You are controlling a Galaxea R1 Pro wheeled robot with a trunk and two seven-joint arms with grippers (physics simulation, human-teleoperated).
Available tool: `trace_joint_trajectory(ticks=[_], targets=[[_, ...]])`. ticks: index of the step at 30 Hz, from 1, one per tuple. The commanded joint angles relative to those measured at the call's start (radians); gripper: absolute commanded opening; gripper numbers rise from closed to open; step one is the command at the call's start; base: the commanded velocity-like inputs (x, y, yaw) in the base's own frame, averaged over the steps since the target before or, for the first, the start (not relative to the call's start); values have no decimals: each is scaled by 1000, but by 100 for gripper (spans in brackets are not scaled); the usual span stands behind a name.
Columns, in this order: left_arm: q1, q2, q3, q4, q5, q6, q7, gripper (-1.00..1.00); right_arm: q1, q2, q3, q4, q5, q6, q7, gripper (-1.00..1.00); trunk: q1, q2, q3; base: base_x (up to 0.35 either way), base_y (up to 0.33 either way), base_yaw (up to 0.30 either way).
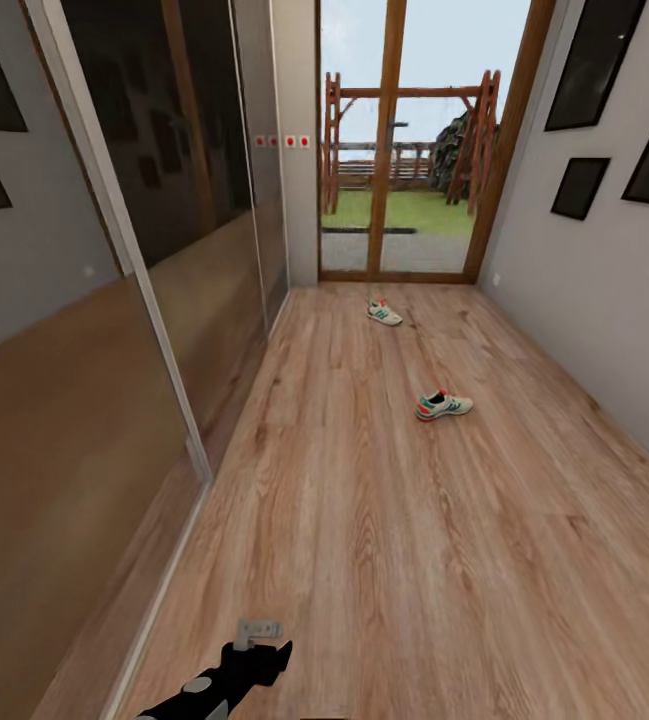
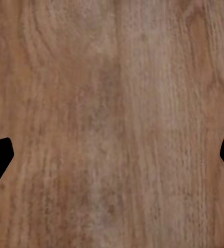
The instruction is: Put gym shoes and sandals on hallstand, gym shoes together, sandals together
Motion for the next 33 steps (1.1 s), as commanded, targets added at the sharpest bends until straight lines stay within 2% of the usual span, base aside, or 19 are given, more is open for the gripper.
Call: trace_joint_trajectory(ticks=[1,25,31,33], targets=[[0,0,-1,0,0,0,0,100,0,0,0,0,0,0,0,100,0,0,0,315,-162,0],[0,2,0,0,2,-1,0,100,0,-4,0,0,2,3,2,100,0,0,0,318,-135,0],[0,3,0,0,3,-1,-1,100,0,-4,-1,0,2,3,2,100,0,0,0,175,-24,0],[12,-4,1,2,3,0,5,100,-3,0,3,-2,4,-8,5,100,0,0,0,0,0,0]])
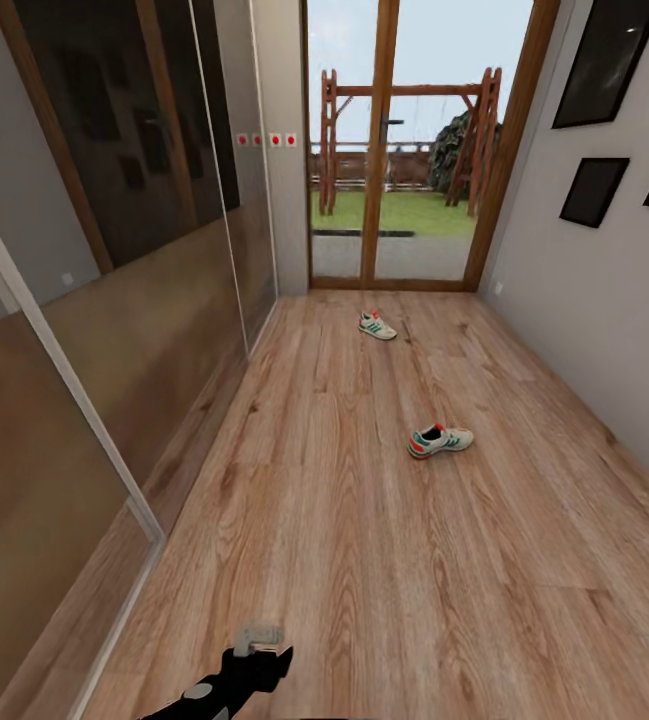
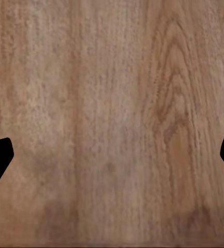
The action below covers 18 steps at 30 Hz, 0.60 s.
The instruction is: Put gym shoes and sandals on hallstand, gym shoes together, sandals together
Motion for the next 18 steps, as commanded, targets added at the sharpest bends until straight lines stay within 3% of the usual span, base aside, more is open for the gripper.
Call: trace_joint_trajectory(ticks=[1,18], targets=[[6,-1,0,0,0,0,0,100,0,0,0,0,0,0,0,100,0,0,0,0,0,0],[10,-1,0,0,0,0,0,100,0,0,0,0,0,0,0,100,0,0,0,0,0,0]])
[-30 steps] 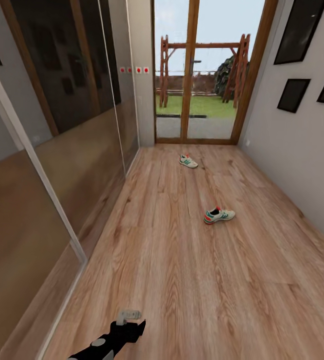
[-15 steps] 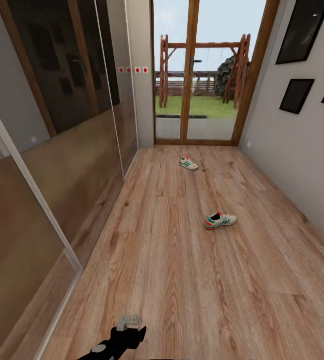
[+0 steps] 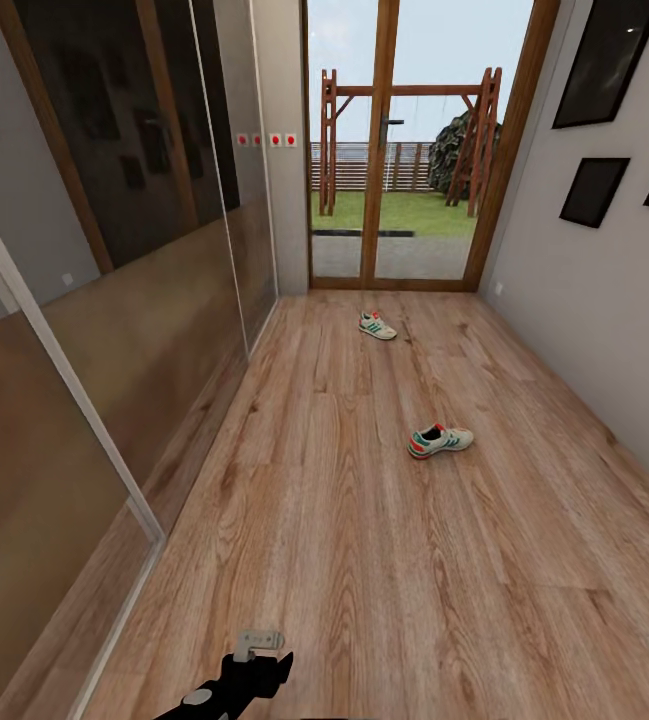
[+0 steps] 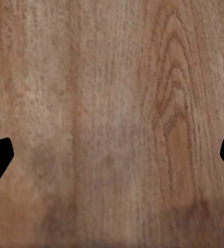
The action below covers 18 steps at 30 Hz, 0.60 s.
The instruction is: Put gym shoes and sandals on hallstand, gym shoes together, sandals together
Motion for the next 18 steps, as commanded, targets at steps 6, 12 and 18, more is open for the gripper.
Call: trace_joint_trajectory(ticks=[6,12,18], targets=[[0,0,0,0,0,0,0,100,0,0,0,0,0,0,0,100,0,0,0,0,0,0],[3,4,0,0,0,-1,-1,100,0,1,0,-1,0,-2,0,100,0,0,0,79,0,0],[6,8,0,1,0,-2,-1,100,0,1,0,-1,0,-6,-1,100,0,0,0,274,0,0]])
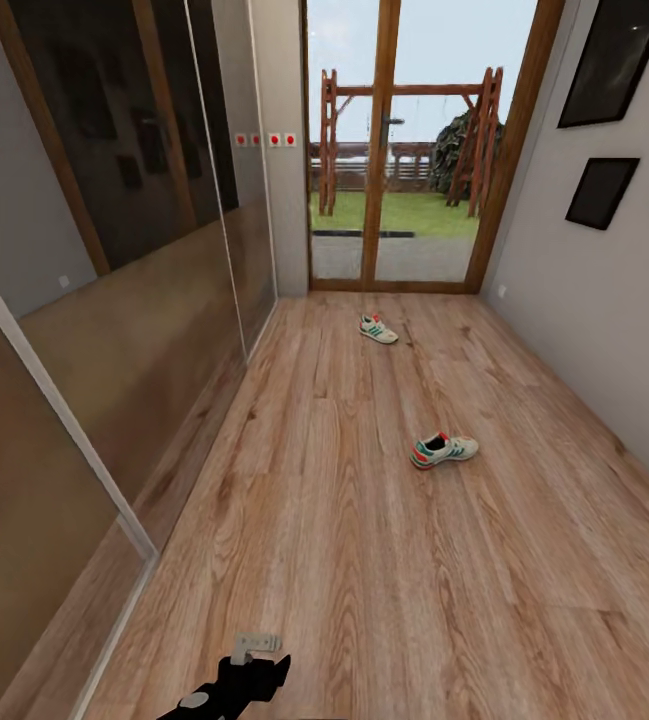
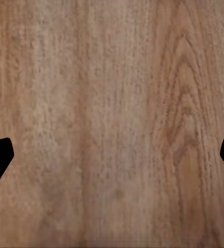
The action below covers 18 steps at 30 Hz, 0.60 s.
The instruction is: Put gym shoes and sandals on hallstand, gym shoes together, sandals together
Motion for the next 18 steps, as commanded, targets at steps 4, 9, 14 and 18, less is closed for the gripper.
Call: trace_joint_trajectory(ticks=[4,9,14,18], targets=[[0,0,0,0,0,0,0,100,0,0,0,0,0,0,0,100,0,0,0,328,0,0],[0,1,0,0,0,0,0,100,0,0,0,0,0,-1,0,100,0,0,0,339,0,0],[0,1,0,0,0,0,0,100,0,0,0,0,0,-1,0,100,0,0,0,343,0,0],[0,1,0,0,0,0,0,100,0,0,0,0,0,0,0,100,0,0,0,346,0,0]])
